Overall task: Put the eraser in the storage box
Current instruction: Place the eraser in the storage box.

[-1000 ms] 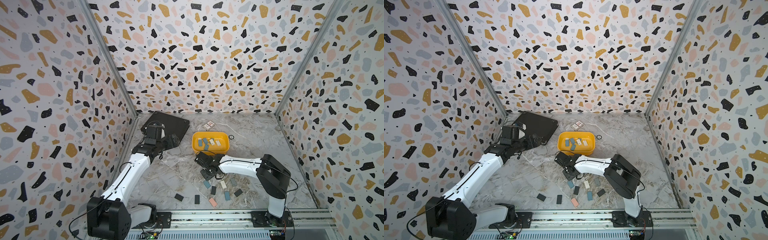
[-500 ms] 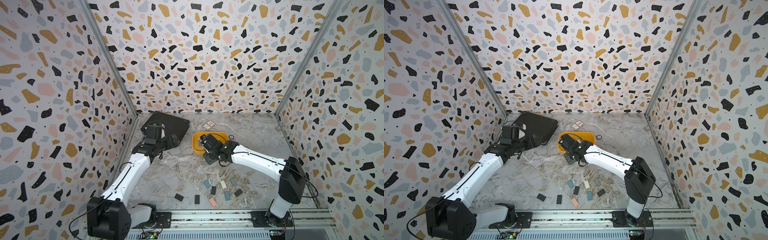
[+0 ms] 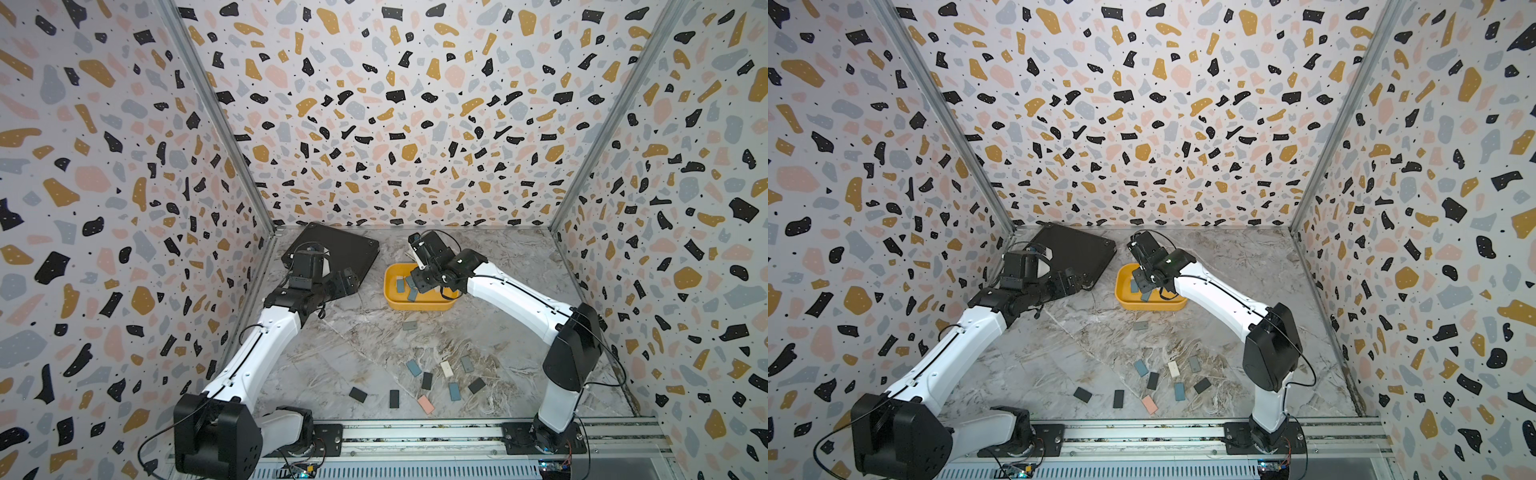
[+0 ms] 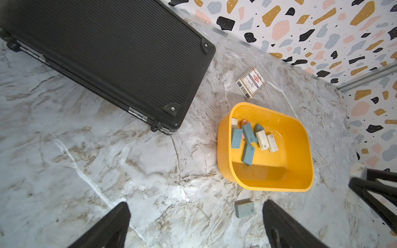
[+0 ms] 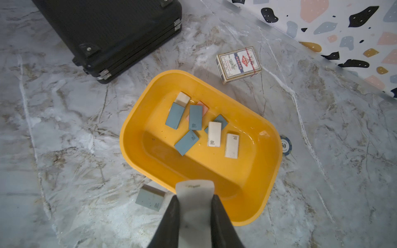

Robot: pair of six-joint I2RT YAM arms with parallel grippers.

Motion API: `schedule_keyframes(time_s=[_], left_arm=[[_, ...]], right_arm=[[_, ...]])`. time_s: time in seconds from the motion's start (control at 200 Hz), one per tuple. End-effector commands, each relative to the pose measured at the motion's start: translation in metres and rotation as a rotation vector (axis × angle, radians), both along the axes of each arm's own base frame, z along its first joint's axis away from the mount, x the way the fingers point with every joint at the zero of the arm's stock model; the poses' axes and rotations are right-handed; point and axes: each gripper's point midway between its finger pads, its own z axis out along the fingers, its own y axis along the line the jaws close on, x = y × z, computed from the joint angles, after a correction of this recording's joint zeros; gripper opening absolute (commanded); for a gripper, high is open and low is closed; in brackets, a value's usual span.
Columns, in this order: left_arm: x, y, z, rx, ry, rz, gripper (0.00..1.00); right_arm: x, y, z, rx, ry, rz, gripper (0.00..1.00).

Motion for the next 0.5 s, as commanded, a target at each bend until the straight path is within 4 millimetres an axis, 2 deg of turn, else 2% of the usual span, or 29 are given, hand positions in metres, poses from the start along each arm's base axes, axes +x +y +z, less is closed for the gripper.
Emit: schedule_keyframes(time_s=[0.0, 0.255, 0.496], left_arm=[[0.004, 0.000, 0.012, -0.008, -0.038, -0.004, 0.96], [0.007, -0.001, 0.010, -0.007, -0.032, -0.006, 0.96], [0.011, -0.003, 0.008, -0.011, -0.026, -0.010, 0.96]], right_arm=[[0.014, -0.007, -0.006, -0.017, 0.033, -0.008, 0.17], [0.041, -0.010, -0.044, -0.054, 0.093, -0.028, 0.18], [0.055, -0.003, -0.073, -0.059, 0.142, -0.023, 0.18]])
